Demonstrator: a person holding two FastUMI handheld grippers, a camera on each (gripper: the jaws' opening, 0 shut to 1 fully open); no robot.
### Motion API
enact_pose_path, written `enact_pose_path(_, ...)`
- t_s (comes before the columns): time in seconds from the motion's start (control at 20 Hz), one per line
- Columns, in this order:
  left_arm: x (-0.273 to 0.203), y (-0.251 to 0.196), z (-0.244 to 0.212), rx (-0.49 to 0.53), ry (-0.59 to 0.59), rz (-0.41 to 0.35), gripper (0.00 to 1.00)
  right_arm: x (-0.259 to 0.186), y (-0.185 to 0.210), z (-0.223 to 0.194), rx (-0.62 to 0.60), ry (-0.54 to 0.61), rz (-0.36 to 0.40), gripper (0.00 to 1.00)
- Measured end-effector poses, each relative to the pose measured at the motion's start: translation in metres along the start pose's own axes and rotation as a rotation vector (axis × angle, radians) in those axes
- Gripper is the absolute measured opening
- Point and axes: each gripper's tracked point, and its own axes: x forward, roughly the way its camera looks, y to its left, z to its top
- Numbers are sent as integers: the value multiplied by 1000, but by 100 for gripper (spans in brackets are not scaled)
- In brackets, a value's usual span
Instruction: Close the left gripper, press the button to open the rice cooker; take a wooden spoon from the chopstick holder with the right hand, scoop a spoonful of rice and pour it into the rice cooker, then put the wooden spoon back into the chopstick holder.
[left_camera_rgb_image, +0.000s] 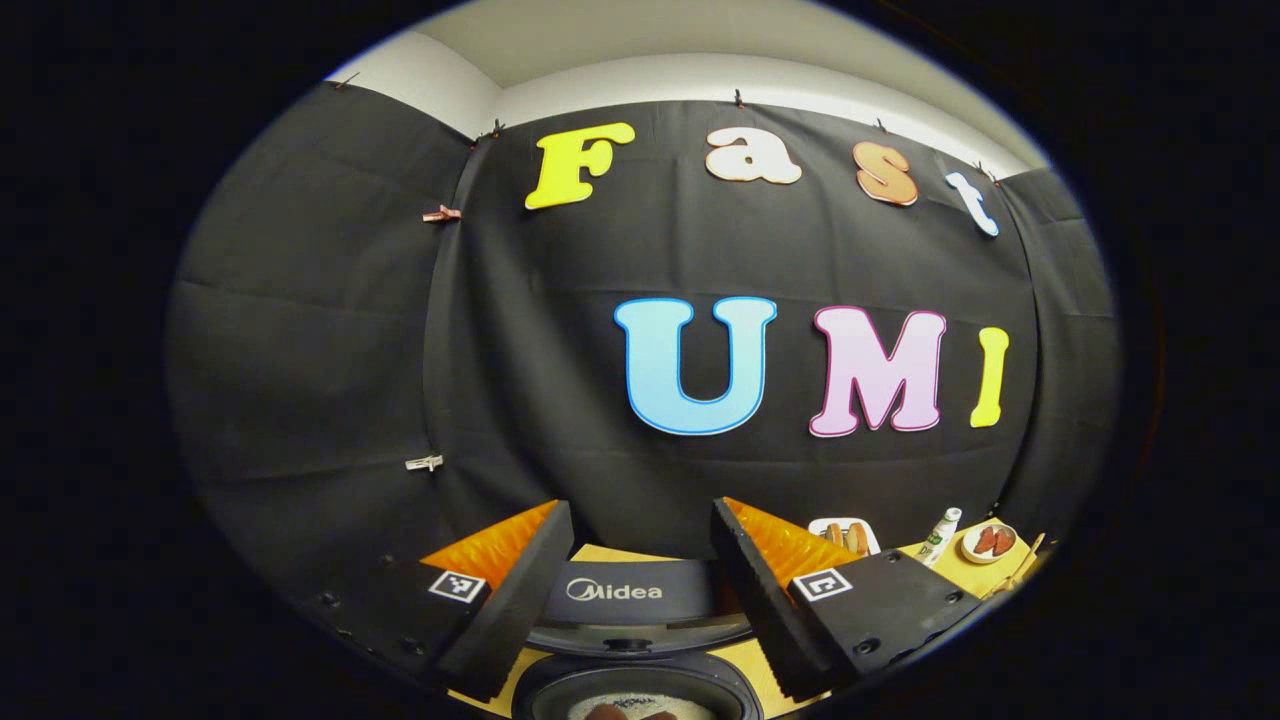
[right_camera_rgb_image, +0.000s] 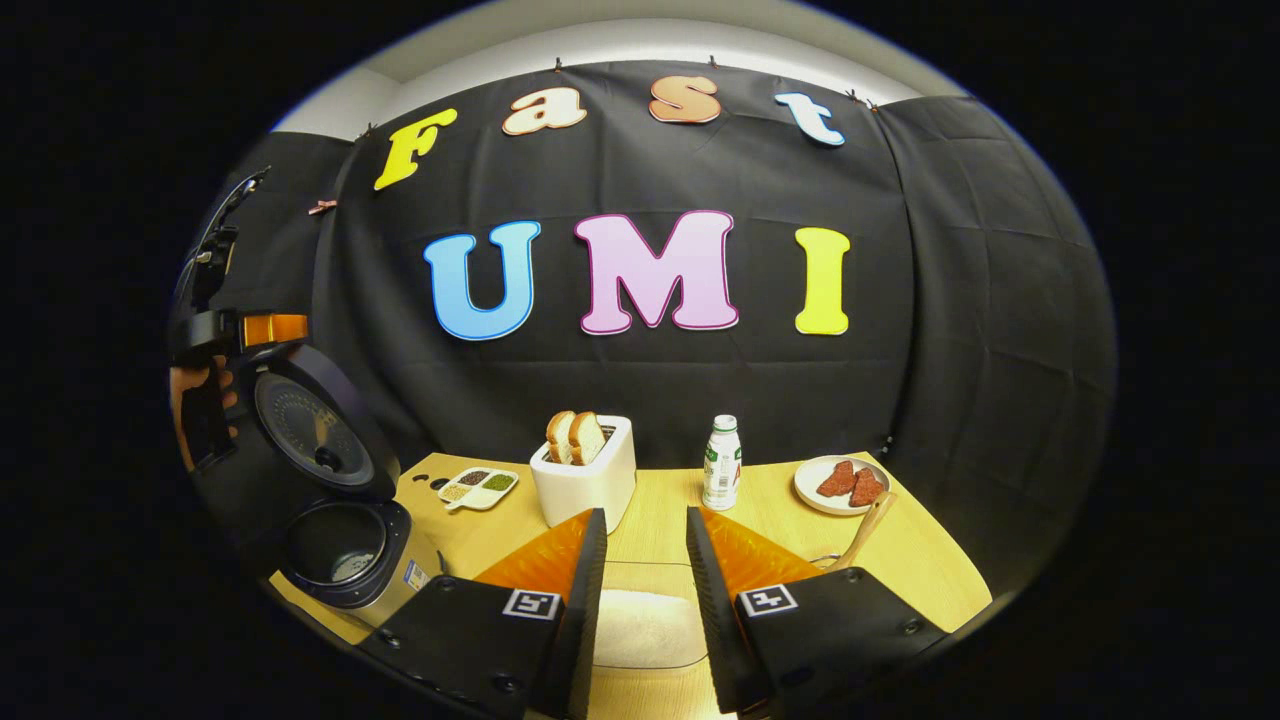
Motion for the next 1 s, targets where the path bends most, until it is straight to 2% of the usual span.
enact_pose_path(0.35,-44,1,-14,-16,-2,6,96,-3,10,2,-17,-1,43,50)
enact_pose_path(0.6,-92,-7,-52,-9,33,30,96,-11,20,1,-15,2,89,50)
enact_pose_path(0.75,-123,-9,-83,-36,78,55,95,-17,27,-1,-28,1,116,50)
enact_pose_path(0.85,-141,-4,-104,-78,97,97,95,-20,32,-3,-39,6,135,50)
enact_pose_path(1.0,-161,-3,-124,-101,77,138,95,-25,35,-7,-50,12,157,50)
